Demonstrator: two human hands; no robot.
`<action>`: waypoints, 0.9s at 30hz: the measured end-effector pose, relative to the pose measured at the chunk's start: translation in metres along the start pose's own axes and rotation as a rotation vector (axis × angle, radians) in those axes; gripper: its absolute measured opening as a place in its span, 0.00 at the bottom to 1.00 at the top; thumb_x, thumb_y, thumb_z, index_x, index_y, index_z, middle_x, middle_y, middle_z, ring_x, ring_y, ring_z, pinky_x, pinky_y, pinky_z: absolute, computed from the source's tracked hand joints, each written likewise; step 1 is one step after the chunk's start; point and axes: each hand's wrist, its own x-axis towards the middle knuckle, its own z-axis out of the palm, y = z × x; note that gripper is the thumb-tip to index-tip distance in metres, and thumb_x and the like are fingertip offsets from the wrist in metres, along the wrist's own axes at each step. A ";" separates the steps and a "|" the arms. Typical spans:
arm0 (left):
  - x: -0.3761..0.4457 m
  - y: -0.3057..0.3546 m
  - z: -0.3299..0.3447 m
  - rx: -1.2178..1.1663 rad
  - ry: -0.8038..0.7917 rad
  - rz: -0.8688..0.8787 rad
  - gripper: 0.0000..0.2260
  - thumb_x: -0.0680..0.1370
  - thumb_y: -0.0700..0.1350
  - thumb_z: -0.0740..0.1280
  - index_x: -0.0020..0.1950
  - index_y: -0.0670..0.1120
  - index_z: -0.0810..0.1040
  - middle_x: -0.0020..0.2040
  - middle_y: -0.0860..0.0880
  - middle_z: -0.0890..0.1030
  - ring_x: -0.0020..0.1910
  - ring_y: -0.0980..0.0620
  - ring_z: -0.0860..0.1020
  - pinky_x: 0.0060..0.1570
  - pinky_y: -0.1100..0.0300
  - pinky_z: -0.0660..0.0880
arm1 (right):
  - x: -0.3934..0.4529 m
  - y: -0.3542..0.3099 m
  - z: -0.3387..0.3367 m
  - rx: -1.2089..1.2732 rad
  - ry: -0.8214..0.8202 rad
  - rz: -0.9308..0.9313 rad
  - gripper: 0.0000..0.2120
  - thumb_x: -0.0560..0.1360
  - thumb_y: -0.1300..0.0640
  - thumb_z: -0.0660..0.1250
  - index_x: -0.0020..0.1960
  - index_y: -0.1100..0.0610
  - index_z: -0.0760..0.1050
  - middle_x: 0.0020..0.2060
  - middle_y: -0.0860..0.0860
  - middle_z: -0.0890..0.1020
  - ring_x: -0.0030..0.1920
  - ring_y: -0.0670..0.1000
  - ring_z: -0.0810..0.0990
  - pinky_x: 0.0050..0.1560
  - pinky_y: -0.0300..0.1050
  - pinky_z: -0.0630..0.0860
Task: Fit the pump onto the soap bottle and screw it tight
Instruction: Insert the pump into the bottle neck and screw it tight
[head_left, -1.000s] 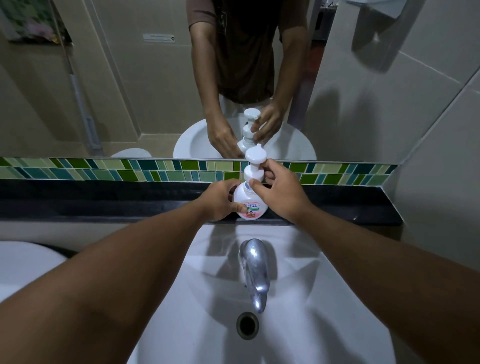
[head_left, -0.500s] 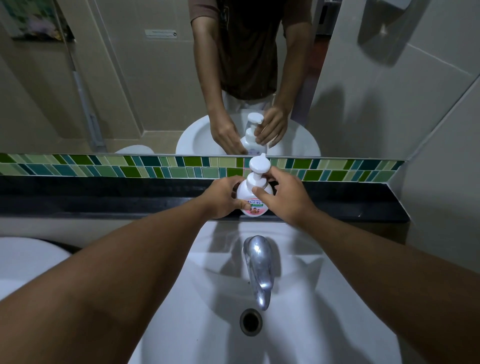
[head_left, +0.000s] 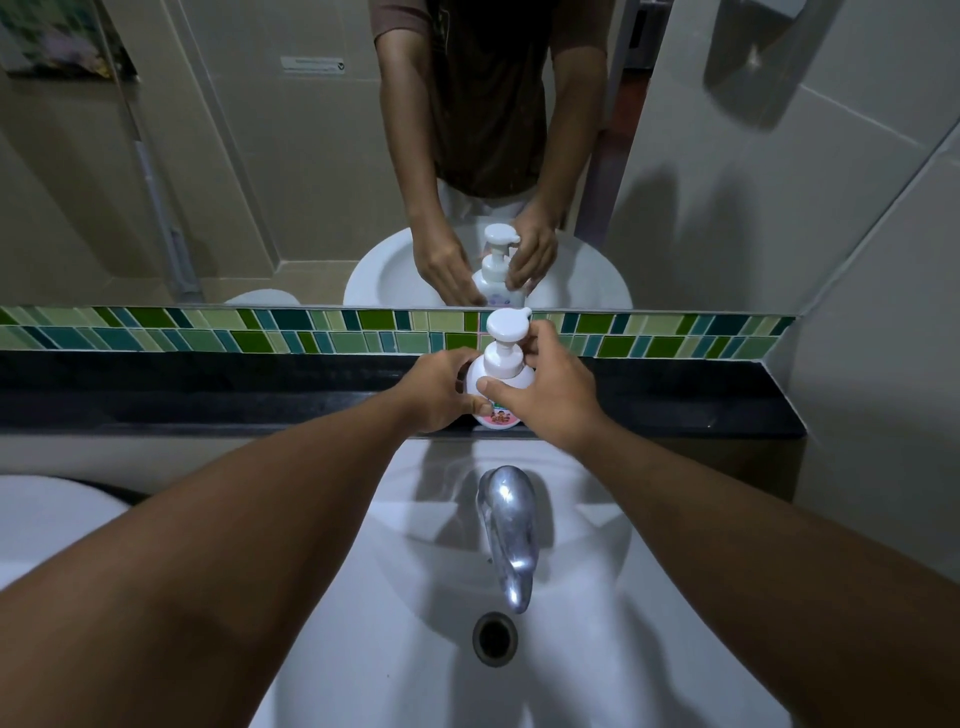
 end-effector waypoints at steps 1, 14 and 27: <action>0.000 0.000 0.000 0.005 0.002 -0.004 0.27 0.67 0.45 0.83 0.65 0.48 0.79 0.57 0.50 0.85 0.54 0.48 0.83 0.60 0.49 0.79 | -0.001 0.000 -0.001 0.029 -0.014 0.010 0.37 0.66 0.45 0.82 0.69 0.45 0.69 0.59 0.44 0.83 0.59 0.50 0.82 0.59 0.52 0.78; -0.002 0.002 0.001 0.051 0.020 -0.013 0.27 0.67 0.46 0.83 0.64 0.47 0.79 0.57 0.48 0.85 0.54 0.47 0.83 0.60 0.46 0.79 | -0.002 -0.002 -0.007 0.163 -0.119 0.075 0.21 0.76 0.56 0.71 0.68 0.50 0.77 0.63 0.49 0.83 0.62 0.51 0.81 0.66 0.55 0.78; -0.003 0.004 0.001 0.063 0.026 -0.011 0.29 0.68 0.46 0.83 0.67 0.46 0.79 0.60 0.47 0.85 0.56 0.46 0.82 0.60 0.47 0.78 | -0.004 0.010 -0.005 0.293 -0.110 0.059 0.38 0.69 0.56 0.79 0.72 0.43 0.63 0.66 0.51 0.80 0.66 0.48 0.80 0.65 0.50 0.78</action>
